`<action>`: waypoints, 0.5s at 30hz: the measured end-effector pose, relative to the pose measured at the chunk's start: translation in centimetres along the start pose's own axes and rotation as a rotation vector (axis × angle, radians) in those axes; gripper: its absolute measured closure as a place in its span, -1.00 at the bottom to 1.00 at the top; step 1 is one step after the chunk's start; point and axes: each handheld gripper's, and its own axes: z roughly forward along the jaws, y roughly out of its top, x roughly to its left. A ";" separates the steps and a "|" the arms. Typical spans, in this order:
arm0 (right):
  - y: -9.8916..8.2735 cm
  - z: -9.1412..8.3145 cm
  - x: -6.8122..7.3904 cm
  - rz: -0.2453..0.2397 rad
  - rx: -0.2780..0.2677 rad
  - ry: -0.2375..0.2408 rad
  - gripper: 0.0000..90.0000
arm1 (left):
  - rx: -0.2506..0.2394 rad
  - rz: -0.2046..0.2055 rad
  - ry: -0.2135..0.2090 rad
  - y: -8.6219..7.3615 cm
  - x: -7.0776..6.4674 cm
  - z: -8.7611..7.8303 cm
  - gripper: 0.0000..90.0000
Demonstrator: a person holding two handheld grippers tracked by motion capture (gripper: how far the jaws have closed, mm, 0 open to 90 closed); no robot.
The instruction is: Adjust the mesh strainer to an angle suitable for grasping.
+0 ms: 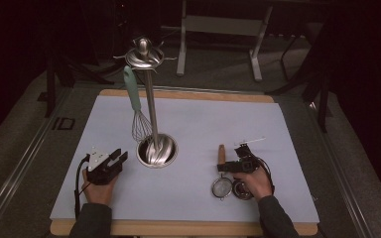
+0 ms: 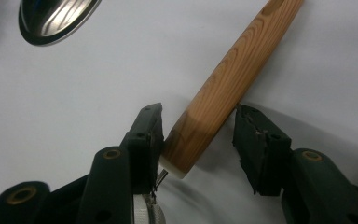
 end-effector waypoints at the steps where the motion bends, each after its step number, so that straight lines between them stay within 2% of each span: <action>1: 0.1 0.2 0.1 0.003 0.004 0.004 0.16 | -0.002 -0.002 0.001 0.0 0.0 0.0 0.51; 6: 0.5 1.0 0.6 0.001 0.027 0.008 0.25 | -0.003 -0.004 -0.001 0.0 0.0 0.0 0.51; 11: 1.0 1.3 0.9 0.029 0.055 0.009 0.34 | -0.004 -0.004 -0.001 0.0 0.0 0.0 0.50; 15: 1.2 1.5 0.9 0.060 0.056 0.035 0.47 | -0.004 -0.006 -0.001 0.0 0.0 0.0 0.50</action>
